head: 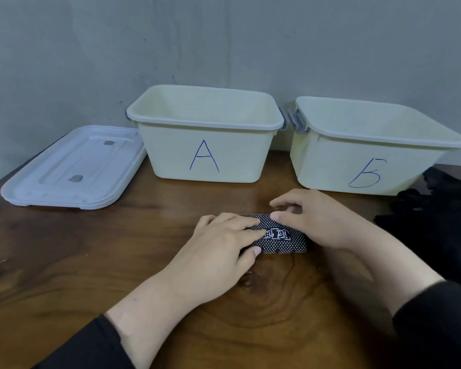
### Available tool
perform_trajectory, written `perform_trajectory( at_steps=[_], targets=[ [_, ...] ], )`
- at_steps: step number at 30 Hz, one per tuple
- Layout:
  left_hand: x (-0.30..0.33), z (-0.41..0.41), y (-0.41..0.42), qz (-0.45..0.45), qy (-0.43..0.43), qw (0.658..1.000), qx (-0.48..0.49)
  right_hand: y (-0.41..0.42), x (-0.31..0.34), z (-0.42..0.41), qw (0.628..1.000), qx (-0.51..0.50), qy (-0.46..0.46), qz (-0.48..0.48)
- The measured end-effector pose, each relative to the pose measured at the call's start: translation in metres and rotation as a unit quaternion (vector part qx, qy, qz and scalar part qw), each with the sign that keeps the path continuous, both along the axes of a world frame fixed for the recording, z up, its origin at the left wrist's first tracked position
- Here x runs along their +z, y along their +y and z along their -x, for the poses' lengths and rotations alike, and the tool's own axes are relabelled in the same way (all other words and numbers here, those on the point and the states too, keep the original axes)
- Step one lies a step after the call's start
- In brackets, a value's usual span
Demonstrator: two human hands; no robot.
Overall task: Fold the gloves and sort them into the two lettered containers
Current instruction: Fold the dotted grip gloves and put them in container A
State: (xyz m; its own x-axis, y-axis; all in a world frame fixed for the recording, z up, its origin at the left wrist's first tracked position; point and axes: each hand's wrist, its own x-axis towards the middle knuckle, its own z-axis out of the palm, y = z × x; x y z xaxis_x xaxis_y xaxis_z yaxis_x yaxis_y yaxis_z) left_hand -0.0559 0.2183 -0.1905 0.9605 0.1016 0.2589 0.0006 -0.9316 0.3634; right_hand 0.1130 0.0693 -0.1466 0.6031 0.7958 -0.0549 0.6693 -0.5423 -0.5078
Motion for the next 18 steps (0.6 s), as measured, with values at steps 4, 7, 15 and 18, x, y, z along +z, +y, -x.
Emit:
perform_trajectory(
  at_steps=[4, 7, 15, 18],
  targets=[
    [0.0, -0.001, 0.004, 0.067, -0.026, 0.997, 0.014, 0.026, 0.021, -0.008, 0.984, 0.101, 0.003, 0.149],
    [0.005, 0.001, 0.011, 0.168, -0.131, 0.973, 0.085, 0.038, 0.024, -0.008, 0.979, 0.103, 0.067, 0.163],
    [0.014, 0.005, 0.012, 0.513, -0.179, 0.805, 0.237, 0.017, 0.014, 0.002, 0.982, -0.01, 0.187, 0.018],
    [0.017, 0.006, 0.002, 0.638, -0.163, 0.716, 0.233, 0.008, 0.013, 0.014, 0.957, -0.085, 0.251, -0.115]
  ],
)
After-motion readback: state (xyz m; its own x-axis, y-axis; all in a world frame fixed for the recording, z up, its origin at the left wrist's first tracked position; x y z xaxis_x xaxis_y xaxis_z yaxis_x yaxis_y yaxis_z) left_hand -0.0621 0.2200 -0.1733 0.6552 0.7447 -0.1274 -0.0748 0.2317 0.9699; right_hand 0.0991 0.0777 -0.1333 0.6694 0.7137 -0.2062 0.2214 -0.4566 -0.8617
